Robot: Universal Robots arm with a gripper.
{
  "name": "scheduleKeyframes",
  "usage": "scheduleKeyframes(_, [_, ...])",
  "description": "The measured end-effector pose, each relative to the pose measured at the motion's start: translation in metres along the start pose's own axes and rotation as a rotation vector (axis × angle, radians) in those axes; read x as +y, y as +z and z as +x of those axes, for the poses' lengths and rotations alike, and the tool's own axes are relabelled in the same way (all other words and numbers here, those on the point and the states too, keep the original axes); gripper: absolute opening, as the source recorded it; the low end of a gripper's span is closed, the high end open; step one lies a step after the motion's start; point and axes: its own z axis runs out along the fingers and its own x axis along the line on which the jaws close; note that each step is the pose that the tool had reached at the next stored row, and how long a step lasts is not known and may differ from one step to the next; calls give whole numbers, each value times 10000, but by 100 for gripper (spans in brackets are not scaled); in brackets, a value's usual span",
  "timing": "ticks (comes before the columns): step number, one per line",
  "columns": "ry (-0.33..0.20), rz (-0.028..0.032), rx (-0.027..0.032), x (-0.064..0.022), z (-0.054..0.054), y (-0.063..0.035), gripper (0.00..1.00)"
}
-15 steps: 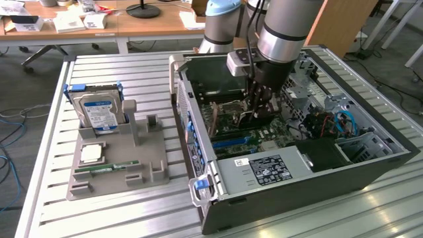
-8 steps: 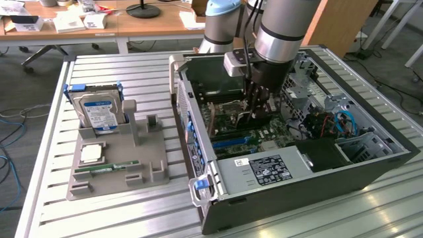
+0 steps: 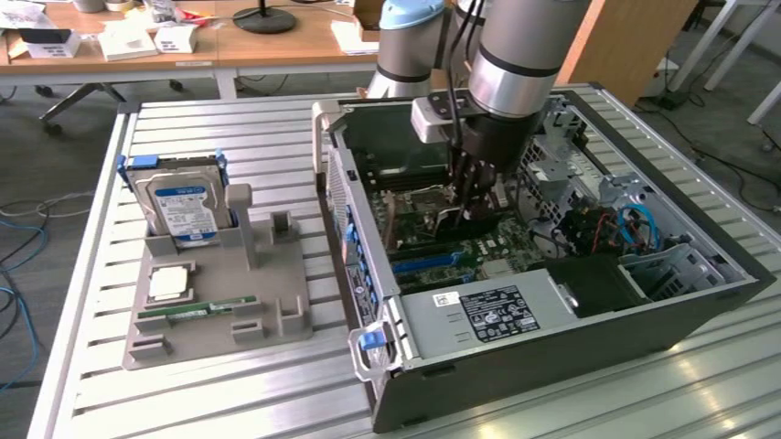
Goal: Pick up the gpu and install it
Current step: 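Insert the gpu into the slot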
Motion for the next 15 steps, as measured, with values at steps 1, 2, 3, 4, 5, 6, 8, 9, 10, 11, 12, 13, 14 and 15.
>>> scheduleKeyframes(1, [0, 0, 0, 10, 0, 0, 26])
scheduleKeyframes(2, [0, 0, 1, 20, 0, 0, 26])
scheduleKeyframes(3, [-1, 0, 3, 27, 0, 0, 26])
scheduleKeyframes(4, [0, -1, 11, 31, 0, 0, 26])
scheduleKeyframes(5, [-2, -1, 33, 31, 1, 1, 26])
scheduleKeyframes(6, [-3, 0, 48, 31, 1, 2, 26])
scheduleKeyframes(8, [-1, 0, 68, 33, 1, 5, 26])
scheduleKeyframes(9, [-1, 0, 75, 33, 2, 7, 26])
scheduleKeyframes(10, [-1, 1, 81, 33, 3, 9, 26])
scheduleKeyframes(11, [-1, 1, 88, 34, 3, 12, 26])
scheduleKeyframes(12, [-1, 2, 94, 35, 3, 17, 26])
scheduleKeyframes(13, [-1, 1, 100, 35, 3, 22, 26])
scheduleKeyframes(14, [-2, 1, 107, 35, 4, 29, 26])
scheduleKeyframes(15, [-1, 1, 114, 37, 4, 37, 26])
